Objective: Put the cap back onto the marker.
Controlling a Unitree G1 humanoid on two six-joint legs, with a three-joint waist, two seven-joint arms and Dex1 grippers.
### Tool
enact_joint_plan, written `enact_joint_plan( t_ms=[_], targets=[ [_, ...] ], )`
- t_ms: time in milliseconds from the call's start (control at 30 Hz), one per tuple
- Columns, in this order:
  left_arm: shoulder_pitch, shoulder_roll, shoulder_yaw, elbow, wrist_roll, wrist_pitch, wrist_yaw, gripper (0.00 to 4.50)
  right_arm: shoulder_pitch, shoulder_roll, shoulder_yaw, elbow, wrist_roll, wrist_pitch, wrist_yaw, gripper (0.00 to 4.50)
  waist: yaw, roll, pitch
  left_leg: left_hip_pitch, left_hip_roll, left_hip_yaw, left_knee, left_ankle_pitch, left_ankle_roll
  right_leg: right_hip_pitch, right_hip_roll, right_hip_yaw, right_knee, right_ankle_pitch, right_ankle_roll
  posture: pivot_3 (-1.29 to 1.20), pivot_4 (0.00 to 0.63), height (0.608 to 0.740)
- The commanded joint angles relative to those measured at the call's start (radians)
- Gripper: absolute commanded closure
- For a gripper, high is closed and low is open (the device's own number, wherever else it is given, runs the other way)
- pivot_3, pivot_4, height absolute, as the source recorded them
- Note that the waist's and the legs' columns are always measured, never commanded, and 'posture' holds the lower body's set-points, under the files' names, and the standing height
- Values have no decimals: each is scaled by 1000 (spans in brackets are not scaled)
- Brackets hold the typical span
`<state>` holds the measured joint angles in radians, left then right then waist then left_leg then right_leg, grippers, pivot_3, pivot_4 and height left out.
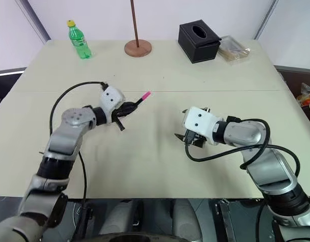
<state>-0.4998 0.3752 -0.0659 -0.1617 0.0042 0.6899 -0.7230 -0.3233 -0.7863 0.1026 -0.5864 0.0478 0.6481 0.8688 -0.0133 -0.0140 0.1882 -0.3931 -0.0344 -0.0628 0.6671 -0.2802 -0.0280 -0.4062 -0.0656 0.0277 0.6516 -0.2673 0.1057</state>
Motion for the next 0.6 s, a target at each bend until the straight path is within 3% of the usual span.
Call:
enact_joint_plan(
  t_ms=[33, 233, 433, 533, 600],
  targets=[
    [24, 1, 48, -163, -23, 258, 85, 4500, -21, 10, 12, -27, 15, -7, -14, 521, 1, 0, 0, 0, 0, 0, 0, 0, 0, 0, 0, 0, 0, 0, 0, 0, 150, 740],
    [83, 25, 108, -334, -62, 581, 164, 4500, -43, 27, 50, -17, 20, -15, -18, 521, 1, 0, 0, 0, 0, -1, 0, 0, 0, 0, 0, 0, 0, 0, 0, 0, 150, 740],
    [145, 36, 145, -401, -95, 687, 225, 4500, -70, 44, 87, -7, 30, -18, -15, 521, 2, 0, 0, 0, 0, -1, 0, 0, -1, 0, -1, 0, 0, 0, 0, 0, 150, 740],
    [158, 34, 150, -399, -110, 680, 246, 3178, -79, 54, 99, -1, 31, -16, -16, 453, 4, 0, 0, 0, -1, -1, 0, 0, -1, 0, -1, 0, -1, 0, 0, 0, 150, 740],
    [170, 32, 151, -395, -117, 671, 263, 2053, -79, 58, 105, 1, 32, -17, -16, 453, 4, 0, 0, 0, -1, -1, 0, 0, -1, 1, -2, -1, -1, 0, 0, 0, 150, 740]
  ],
)
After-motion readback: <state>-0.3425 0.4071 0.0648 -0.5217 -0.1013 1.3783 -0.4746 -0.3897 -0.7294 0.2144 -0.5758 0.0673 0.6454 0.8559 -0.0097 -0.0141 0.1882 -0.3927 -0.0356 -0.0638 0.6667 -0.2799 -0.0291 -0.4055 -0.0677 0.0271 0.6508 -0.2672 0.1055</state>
